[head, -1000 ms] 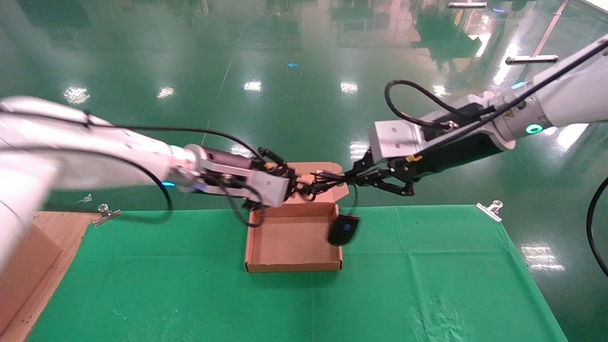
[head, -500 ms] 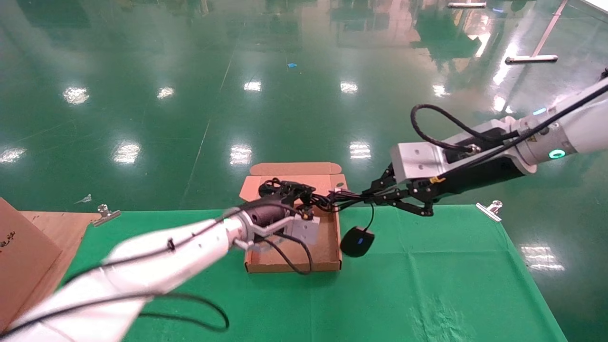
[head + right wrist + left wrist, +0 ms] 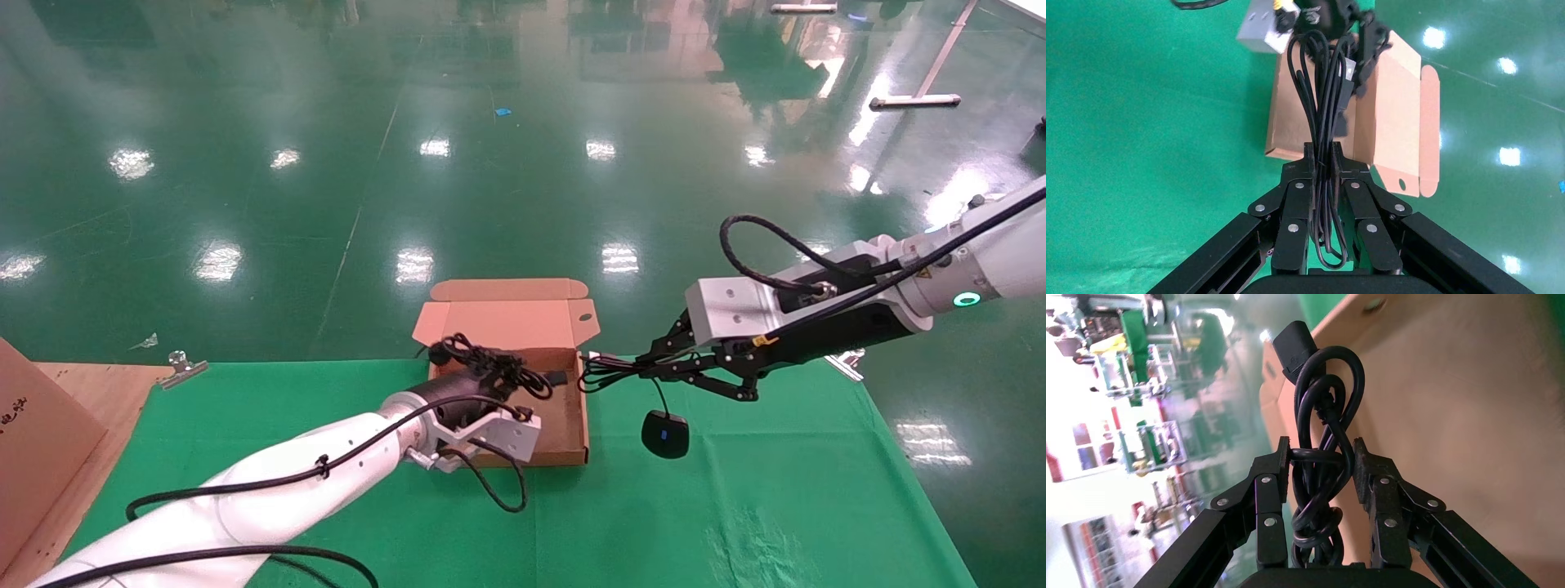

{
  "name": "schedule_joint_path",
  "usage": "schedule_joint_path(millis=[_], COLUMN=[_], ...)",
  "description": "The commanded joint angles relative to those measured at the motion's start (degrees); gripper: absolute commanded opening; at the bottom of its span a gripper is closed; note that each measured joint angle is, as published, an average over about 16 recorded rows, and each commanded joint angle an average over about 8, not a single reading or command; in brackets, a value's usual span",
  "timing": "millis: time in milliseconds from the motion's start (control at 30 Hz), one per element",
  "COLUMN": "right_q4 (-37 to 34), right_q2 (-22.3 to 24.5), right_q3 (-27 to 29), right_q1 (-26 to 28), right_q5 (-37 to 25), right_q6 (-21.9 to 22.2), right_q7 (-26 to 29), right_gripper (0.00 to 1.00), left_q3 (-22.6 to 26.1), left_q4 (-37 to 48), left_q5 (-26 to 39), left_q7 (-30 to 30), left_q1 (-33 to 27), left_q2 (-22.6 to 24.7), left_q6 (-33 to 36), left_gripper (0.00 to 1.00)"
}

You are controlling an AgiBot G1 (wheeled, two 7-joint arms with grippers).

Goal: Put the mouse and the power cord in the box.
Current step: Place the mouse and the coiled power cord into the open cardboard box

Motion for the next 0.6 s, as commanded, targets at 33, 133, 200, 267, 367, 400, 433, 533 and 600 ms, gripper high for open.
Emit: schedule_joint_path(millis=[33,133,200,267,367,400,433,533,600], right_q4=[0.00,0.03,0.04,0.05,0.04,0.04,0.04,0.03,0.03], right_q2=[0.01,0.06,0.09,0.13,0.17,0.18,0.19,0.19,0.15], right_q3=[0.01,0.02,0.03,0.05,0.09,0.11,0.13,0.18,0.22], right_q1=[-0.17,-0.32,-0.44,-0.57,-0.73,-0.77,-0.81,-0.93,-1.00], right_q5=[0.02,0.02,0.04,0.06,0.12,0.14,0.17,0.24,0.28], right_q6=[-0.14,-0.28,-0.35,-0.43,-0.57,-0.61,-0.64,-0.72,-0.78], right_q7=[-0.01,-0.06,-0.10,-0.13,-0.15,-0.15,-0.14,-0.11,-0.07], right_gripper=[0.00,0.00,0.00,0.00,0.00,0.00,0.00,0.00,0.00], left_q3=[1.65,3.12,3.98,4.79,5.90,6.25,6.59,7.53,8.11], left_q4=[0.31,0.44,0.46,0.49,0.52,0.54,0.55,0.58,0.61], left_q5=[-0.92,-2.13,-2.91,-3.67,-4.76,-5.12,-5.47,-6.48,-7.12], left_q7=[-0.70,-0.82,-0.84,-0.82,-0.75,-0.71,-0.67,-0.52,-0.40], left_q1=[-0.19,-0.62,-0.80,-0.96,-1.19,-1.27,-1.34,-1.54,-1.66], left_q2=[-0.04,-0.07,-0.08,-0.09,-0.10,-0.10,-0.11,-0.11,-0.12], left_q6=[0.41,0.26,-0.04,-0.32,-0.70,-0.82,-0.94,-1.25,-1.43], left_gripper=[0.92,1.00,1.00,1.00,1.00,1.00,1.00,1.00,1.00])
